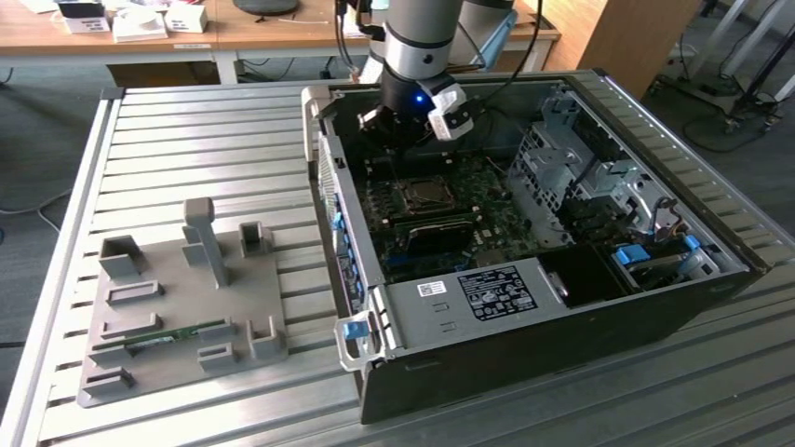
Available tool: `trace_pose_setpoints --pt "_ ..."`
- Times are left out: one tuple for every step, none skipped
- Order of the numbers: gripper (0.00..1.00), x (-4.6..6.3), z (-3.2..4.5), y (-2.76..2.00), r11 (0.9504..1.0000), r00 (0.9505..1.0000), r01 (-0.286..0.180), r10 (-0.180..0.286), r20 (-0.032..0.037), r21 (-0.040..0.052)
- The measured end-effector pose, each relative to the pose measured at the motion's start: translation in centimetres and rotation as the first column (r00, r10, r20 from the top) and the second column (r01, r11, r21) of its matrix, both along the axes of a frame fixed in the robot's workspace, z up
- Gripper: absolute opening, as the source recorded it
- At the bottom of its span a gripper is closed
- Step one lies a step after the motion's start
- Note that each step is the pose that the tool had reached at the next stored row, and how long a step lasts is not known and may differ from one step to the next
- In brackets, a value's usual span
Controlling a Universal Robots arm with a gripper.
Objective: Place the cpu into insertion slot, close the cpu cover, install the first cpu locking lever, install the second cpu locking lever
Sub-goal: 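Install the first cpu locking lever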
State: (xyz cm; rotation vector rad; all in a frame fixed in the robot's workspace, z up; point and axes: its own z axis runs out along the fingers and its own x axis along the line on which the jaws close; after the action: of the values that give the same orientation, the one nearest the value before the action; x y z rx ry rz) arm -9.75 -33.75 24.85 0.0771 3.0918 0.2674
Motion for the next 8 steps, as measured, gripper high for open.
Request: trace_pose_setpoints --pt "0.11 0.0 0.0 0.0 1.0 1.0 0.0 0.0 0.0 0.0" --pt "0.11 0.0 0.0 0.0 1.0 1.0 0.0 0.0 0.0001 0.0" --pt "0.11 0.0 0.0 0.0 1.0 1.0 0.0 0.0 0.0001 0.0" --pt "0.11 0.0 0.0 0.0 1.0 1.0 0.0 0.0 0.0 0.0" --pt "0.11 0.01 0.01 0.01 1.0 1.0 0.0 0.0 0.0001 0.0001" --pt "0.11 0.01 0.06 0.01 1.0 1.0 0.0 0.0 -0.0001 -0.0003" --pt "0.11 0.01 0.12 0.01 1.0 1.0 0.0 0.0 -0.0001 -0.0001" --pt "0.11 0.01 0.22 0.01 1.0 1.0 0.0 0.0 0.0001 0.0"
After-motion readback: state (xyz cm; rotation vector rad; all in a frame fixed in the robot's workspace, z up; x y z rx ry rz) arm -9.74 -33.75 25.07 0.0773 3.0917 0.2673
